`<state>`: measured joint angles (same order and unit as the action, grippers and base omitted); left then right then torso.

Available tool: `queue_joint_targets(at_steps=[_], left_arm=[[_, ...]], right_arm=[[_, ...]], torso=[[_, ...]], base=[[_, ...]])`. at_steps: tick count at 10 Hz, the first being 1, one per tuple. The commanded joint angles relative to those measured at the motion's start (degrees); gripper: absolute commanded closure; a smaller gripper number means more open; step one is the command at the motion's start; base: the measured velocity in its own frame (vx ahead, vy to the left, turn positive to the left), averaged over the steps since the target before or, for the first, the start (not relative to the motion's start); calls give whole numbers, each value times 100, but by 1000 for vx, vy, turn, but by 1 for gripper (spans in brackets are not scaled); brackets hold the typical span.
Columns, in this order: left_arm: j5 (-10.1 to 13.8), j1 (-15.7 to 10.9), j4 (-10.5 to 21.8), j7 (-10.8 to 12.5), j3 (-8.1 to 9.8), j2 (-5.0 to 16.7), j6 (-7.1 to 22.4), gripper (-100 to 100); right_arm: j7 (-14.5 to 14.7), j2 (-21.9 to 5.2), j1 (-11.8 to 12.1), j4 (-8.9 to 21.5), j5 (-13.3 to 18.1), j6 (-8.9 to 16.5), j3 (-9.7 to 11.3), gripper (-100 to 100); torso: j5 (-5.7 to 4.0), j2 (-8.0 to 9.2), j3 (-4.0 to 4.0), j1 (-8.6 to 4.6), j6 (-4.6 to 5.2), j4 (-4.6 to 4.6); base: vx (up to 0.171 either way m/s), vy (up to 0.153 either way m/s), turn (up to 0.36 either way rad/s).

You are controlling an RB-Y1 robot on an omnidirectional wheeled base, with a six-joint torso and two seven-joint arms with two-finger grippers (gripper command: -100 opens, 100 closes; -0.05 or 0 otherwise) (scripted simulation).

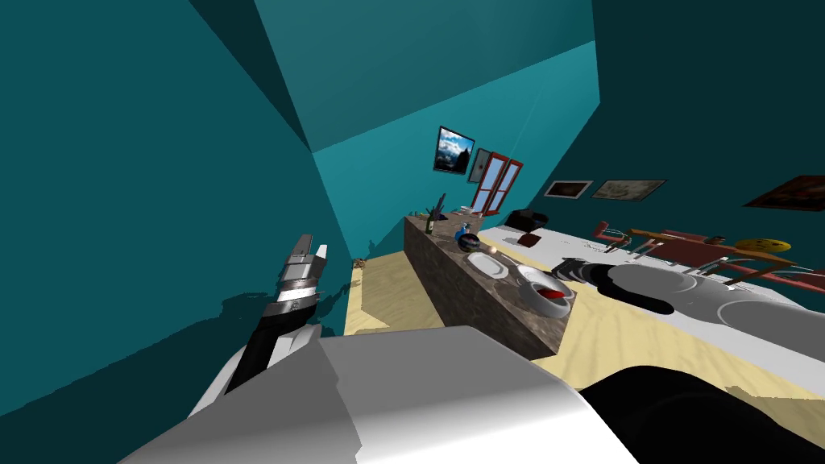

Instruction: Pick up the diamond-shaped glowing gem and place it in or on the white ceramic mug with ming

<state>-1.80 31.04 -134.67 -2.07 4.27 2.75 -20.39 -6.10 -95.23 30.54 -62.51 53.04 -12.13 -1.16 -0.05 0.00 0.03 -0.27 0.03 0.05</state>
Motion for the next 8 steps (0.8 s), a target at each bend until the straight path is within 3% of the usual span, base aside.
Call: queue_joint_targets(at_steps=[1, 2, 3, 4, 5, 6, 8], left_arm=[[0, 0, 0, 0, 0, 0, 0, 0], [0, 1, 0, 0, 1, 0, 0, 0], [0, 1, 0, 0, 0, 0, 0, 0], [0, 0, 0, 0, 0, 0, 0, 0], [0, 1, 0, 0, 0, 0, 0, 0], [0, 1, 0, 0, 0, 0, 0, 0], [0, 1, 0, 0, 0, 0, 0, 0]], right_arm=[[286, -60, -286, 118, -286, -170, 286, -100], [354, -60, -448, 118, -287, -170, 305, -100], [354, -60, -449, 118, -287, -170, 305, -100], [614, -103, -671, 248, -565, -347, 573, -100], [719, -103, -838, 248, -568, -347, 587, -100], [908, -147, -1007, 377, -816, -525, 822, -100], [1084, -147, -1285, 377, -850, -525, 869, -100]], torso=[[0, 0, 0, 0, 0, 0], [-1, -6, -2, 0, 9, 0], [1, -10, -5, 5, 1, -2], [1, -7, -4, 6, -1, -2], [1, -10, -5, 5, 8, -1], [2, -13, -8, 7, 0, -3], [2, -16, -9, 10, 2, -4]], base=[[40, 5, -196], [52, 25, -123], [24, 22, 12], [50, 20, -177], [57, 27, -111], [69, 39, -145], [40, 25, -74]])
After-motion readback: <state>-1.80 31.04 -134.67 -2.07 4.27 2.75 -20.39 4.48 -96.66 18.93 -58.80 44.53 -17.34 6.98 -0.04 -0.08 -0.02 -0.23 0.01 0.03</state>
